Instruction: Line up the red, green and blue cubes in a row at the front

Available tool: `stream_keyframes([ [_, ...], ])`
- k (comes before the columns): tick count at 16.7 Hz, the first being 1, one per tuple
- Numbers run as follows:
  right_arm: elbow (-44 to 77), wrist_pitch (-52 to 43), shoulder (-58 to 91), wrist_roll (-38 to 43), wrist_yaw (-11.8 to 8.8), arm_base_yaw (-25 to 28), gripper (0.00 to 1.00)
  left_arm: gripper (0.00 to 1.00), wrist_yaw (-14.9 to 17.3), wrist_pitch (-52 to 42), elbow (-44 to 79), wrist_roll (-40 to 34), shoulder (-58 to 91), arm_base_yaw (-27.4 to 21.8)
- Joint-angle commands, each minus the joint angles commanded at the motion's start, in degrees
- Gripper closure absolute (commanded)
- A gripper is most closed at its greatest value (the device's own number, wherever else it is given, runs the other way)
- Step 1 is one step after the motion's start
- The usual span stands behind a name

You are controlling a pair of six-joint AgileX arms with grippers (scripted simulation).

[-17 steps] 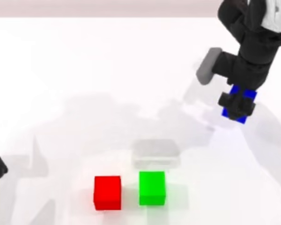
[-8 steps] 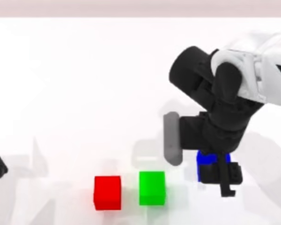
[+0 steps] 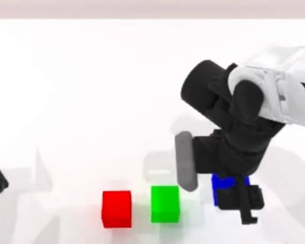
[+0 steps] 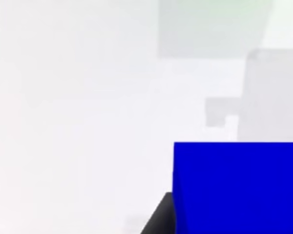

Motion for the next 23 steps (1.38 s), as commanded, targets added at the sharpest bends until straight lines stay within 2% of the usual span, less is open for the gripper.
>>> stream_keyframes([
  [7, -9.16, 14.05, 4.34, 0.09, 0.02, 0.12, 1.0, 0.0, 0.0, 0.0, 0.0, 0.0, 0.0, 0.0],
  [12, -9.87, 14.93, 4.75, 0.02, 0.05, 0.2, 1.0, 0.0, 0.0, 0.0, 0.0, 0.0, 0.0, 0.0],
  [23, -9.87, 14.93, 4.75, 0.02, 0.05, 0.2, 0.17, 0.0, 0.0, 0.0, 0.0, 0.0, 0.0, 0.0],
])
